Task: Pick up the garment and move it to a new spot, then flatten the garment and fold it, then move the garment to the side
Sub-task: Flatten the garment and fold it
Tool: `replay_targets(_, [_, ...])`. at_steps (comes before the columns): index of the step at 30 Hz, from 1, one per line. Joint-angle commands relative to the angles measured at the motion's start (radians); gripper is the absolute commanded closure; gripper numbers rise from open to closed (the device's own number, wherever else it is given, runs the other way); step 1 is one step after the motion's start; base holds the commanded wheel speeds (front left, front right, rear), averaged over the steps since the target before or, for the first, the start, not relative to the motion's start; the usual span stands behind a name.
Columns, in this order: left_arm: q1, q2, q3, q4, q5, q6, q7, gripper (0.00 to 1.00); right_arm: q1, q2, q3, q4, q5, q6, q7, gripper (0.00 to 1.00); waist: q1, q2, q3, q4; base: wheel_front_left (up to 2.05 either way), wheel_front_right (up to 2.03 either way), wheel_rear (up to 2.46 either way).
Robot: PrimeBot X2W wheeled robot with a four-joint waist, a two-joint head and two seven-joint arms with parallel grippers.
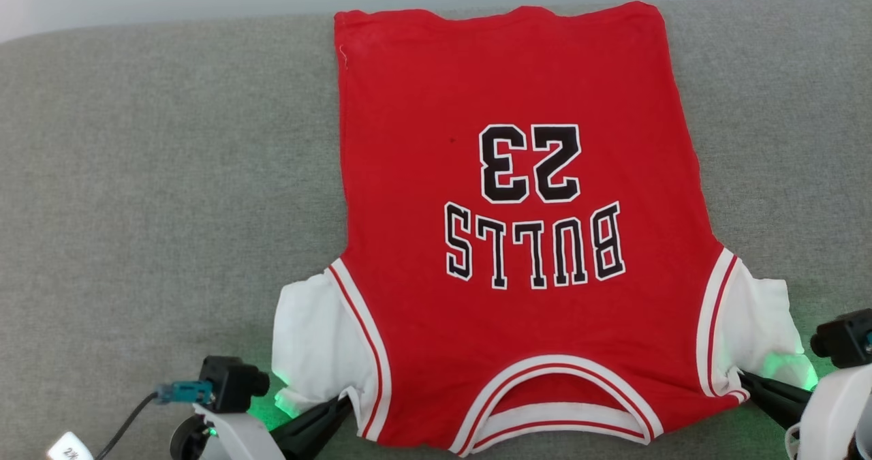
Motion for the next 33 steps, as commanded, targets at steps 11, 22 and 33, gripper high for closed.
replay_targets(11, [0.012,-0.06,0.005,0.113,0.024,-0.012,-0.014,1.0,0.041,0.081,-0.062,-0.046,-0.142,-0.013,0.031,0.0,0.0,0.0,0.032,-0.01,0.0,0.0,0.0])
replay_targets(22, [0.055,-0.08,0.047,0.058,0.078,0.004,-0.032,1.0,0.251,-0.035,-0.483,-0.446,-0.026,-0.009,0.221,0.0,0.0,0.0,0.031,0.023,0.0,0.0,0.0])
replay_targets(33, [-0.028,-0.15,0.052,0.038,0.144,-0.021,-0.02,1.0,-0.25,0.115,-0.672,-0.245,-0.115,-0.009,0.528,0.0,0.0,0.0,0.131,0.145,0.0,0.0,0.0])
